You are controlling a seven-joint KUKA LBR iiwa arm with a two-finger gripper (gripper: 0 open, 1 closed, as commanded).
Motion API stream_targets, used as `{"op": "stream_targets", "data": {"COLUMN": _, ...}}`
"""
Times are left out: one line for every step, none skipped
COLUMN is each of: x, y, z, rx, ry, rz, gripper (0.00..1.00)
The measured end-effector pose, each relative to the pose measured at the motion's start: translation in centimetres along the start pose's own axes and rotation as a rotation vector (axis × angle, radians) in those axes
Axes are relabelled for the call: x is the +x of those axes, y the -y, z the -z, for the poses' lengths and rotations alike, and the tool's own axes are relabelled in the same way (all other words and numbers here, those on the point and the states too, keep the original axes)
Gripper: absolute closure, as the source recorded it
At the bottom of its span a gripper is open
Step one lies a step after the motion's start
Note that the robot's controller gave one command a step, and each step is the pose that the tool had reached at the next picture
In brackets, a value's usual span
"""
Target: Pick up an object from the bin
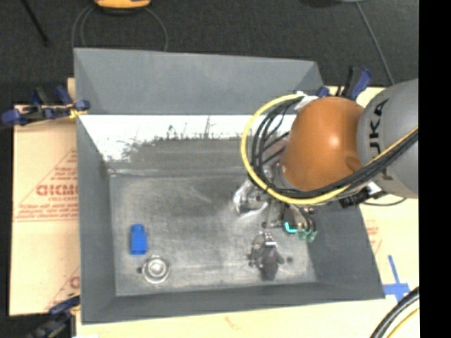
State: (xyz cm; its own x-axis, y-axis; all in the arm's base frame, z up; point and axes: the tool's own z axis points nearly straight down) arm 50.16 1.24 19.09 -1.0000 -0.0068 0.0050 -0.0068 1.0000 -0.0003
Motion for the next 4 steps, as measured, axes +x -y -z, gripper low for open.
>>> {"op": "stream_targets", "data": {"x": 0.5, "y": 8.0, "z": -10.6, "rx": 0.002, "ry": 0.002, "rz": 0.347, "gripper": 0.00}}
{"op": "stream_targets", "data": {"x": 0.4, "y": 7.9, "z": -10.4, "rx": 0.001, "ry": 0.007, "rz": 0.347, "gripper": 1.00}}
{"op": "stream_targets", "data": {"x": -4.2, "y": 13.0, "z": 0.1, "rx": 0.008, "ry": 0.014, "rz": 0.606, "gripper": 1.00}}
{"op": "stream_targets", "data": {"x": -3.3, "y": 13.1, "z": -4.7, "rx": -0.001, "ry": 0.005, "rz": 0.608, "gripper": 1.00}}
